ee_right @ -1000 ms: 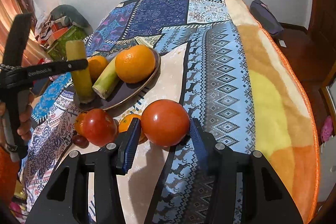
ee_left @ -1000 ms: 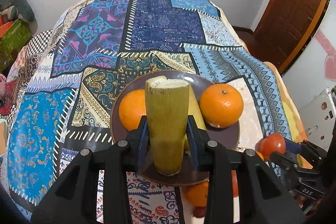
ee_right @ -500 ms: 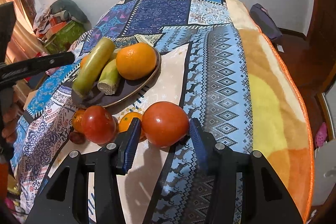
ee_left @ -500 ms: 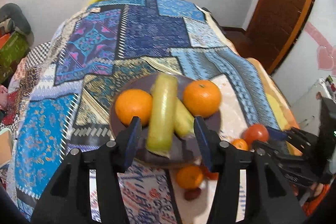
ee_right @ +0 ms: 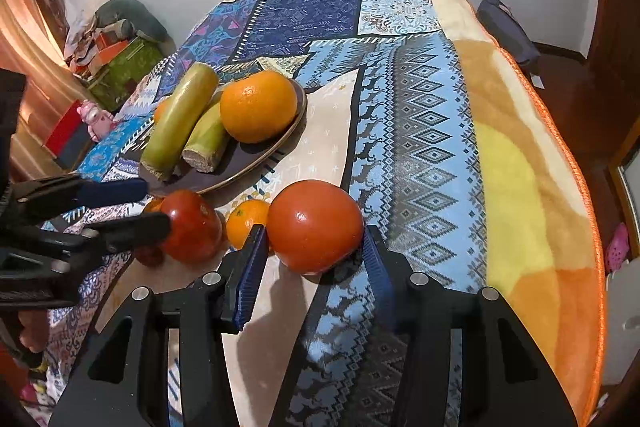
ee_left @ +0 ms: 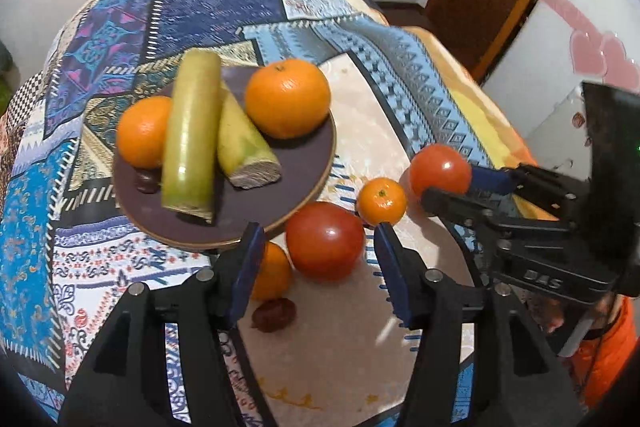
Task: Organize fruits
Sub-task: 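Grasp a red tomato with the left tool while the right tool grasps another red tomato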
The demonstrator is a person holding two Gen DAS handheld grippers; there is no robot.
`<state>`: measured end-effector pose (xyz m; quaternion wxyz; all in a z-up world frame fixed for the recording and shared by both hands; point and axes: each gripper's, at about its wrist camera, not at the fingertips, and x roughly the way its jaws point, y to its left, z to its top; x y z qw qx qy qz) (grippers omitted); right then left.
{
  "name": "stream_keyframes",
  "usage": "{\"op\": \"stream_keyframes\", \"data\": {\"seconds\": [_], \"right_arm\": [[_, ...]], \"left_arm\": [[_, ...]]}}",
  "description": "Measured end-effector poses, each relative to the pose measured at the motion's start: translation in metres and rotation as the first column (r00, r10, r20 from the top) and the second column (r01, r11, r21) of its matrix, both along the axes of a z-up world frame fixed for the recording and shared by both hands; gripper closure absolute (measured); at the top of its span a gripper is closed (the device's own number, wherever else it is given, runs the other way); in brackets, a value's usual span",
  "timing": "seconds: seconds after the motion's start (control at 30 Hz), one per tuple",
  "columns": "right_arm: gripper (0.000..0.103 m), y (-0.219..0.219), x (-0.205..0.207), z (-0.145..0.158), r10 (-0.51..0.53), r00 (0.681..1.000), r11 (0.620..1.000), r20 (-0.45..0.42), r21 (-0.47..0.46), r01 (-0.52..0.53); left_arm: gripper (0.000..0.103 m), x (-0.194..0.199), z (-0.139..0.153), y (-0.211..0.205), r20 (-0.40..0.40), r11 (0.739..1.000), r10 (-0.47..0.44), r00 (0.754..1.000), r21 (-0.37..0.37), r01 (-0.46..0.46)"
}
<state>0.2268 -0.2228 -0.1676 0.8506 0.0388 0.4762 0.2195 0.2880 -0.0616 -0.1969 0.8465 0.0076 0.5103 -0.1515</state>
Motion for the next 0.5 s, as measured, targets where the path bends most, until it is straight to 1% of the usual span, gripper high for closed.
{"op": "stream_keyframes", "data": {"seconds": [0.27, 0.33, 0.43, 0.5], "right_arm": [[0.058, -0.016, -0.006, 0.01, -0.027, 1.0, 0.999, 0.009, 0.017, 0.027], [0.058, -0.018, -0.008, 0.013, -0.029, 0.999, 0.999, 0.013, 0.022, 0.029], [0.058, -0.016, -0.009, 0.014, -0.026, 0.999, 0.999, 0.018, 0.026, 0.026], [0.058, -0.014, -0.009, 0.016, -0.022, 0.999, 0.999, 0.023, 0.03, 0.021]], "left_arm": [[0.047, 0.003, -0.014, -0.019, 0.013, 0.997, -0.039, 0.999, 0.065, 0.038], [0.047, 0.001, -0.015, -0.026, 0.025, 0.994, -0.058, 0.998, 0.097, 0.056], [0.056, -0.002, -0.017, -0.031, 0.055, 0.986, -0.077, 0.995, 0.15, 0.068], [0.056, -0.002, -0.016, -0.03, 0.058, 0.987, -0.078, 0.995, 0.147, 0.069]]}}
